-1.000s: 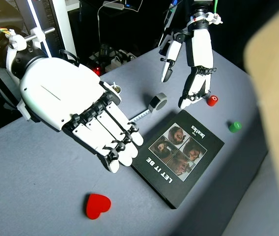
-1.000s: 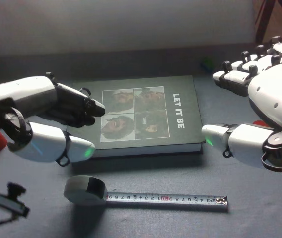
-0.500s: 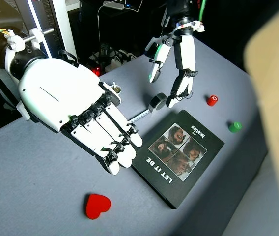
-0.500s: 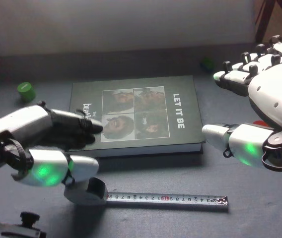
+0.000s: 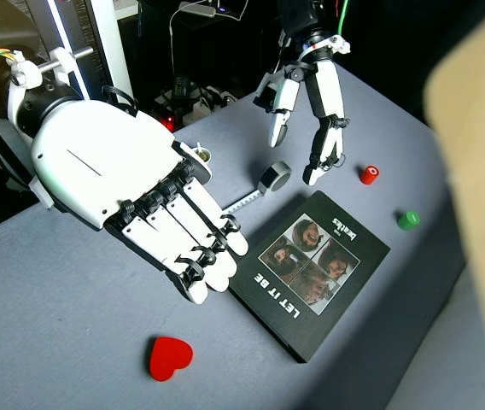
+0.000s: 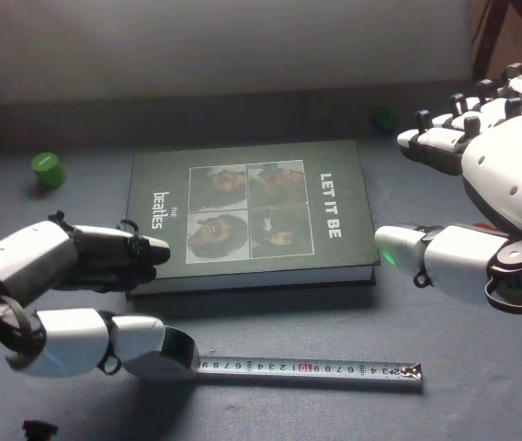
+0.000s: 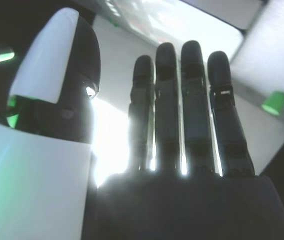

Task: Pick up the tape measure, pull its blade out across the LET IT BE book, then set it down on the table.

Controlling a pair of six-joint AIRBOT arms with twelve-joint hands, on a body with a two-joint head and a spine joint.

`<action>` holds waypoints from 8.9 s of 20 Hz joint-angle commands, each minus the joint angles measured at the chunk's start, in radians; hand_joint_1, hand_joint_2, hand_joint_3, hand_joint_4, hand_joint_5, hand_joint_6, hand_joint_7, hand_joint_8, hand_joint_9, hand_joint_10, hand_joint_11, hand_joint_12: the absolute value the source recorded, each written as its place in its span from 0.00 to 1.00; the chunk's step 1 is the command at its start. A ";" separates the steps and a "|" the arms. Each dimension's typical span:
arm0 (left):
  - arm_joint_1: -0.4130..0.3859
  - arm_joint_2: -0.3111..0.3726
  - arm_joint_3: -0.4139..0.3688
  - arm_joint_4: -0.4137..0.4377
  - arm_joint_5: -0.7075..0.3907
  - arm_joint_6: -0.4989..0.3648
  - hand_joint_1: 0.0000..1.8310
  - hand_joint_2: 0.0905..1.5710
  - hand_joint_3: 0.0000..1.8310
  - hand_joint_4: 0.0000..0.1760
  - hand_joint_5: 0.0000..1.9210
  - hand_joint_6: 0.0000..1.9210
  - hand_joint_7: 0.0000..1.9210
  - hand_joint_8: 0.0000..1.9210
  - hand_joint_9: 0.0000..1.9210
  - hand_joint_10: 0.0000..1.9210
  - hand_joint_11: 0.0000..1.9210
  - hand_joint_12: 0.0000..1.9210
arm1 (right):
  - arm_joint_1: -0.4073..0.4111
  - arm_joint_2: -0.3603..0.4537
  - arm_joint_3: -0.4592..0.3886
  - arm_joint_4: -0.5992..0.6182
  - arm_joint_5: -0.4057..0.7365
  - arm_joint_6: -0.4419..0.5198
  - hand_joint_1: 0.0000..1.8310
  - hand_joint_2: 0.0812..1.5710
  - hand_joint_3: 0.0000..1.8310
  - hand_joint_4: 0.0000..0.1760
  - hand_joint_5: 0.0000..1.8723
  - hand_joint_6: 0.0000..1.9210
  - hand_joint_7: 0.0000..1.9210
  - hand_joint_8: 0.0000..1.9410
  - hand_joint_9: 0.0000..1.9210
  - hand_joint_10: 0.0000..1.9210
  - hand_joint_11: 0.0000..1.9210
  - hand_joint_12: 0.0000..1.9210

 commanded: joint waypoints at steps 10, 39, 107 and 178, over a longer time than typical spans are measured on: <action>0.077 -0.071 0.015 0.069 -0.195 0.008 0.54 0.69 0.00 0.00 0.28 0.00 0.32 0.00 0.31 0.00 0.10 0.46 | 0.012 0.007 -0.005 -0.102 0.046 0.026 0.06 0.76 0.00 0.28 0.18 0.00 0.17 0.00 0.13 0.00 0.00 0.46; 0.157 -0.183 0.092 0.078 -0.286 0.137 0.54 0.69 0.00 0.00 0.28 0.00 0.32 0.00 0.31 0.00 0.11 0.46 | 0.011 0.006 -0.005 -0.120 0.046 0.038 0.06 0.76 0.00 0.28 0.17 0.00 0.17 0.00 0.13 0.00 0.00 0.48; -0.505 -0.043 0.309 -0.374 0.224 0.584 0.75 0.69 0.00 0.00 0.48 0.50 0.49 0.53 0.48 0.66 0.45 0.64 | 0.076 -0.198 0.405 -0.427 -0.209 0.272 0.55 0.67 0.00 0.00 0.42 0.01 0.39 0.01 0.35 0.03 0.15 0.55; -0.481 -0.043 0.280 -0.536 0.134 0.493 0.75 0.69 0.00 0.00 0.48 0.50 0.49 0.54 0.49 0.65 0.46 0.63 | 0.234 -0.371 0.603 -0.010 -0.318 0.000 0.55 0.66 0.00 0.00 0.41 0.11 0.36 0.00 0.31 0.00 0.13 0.52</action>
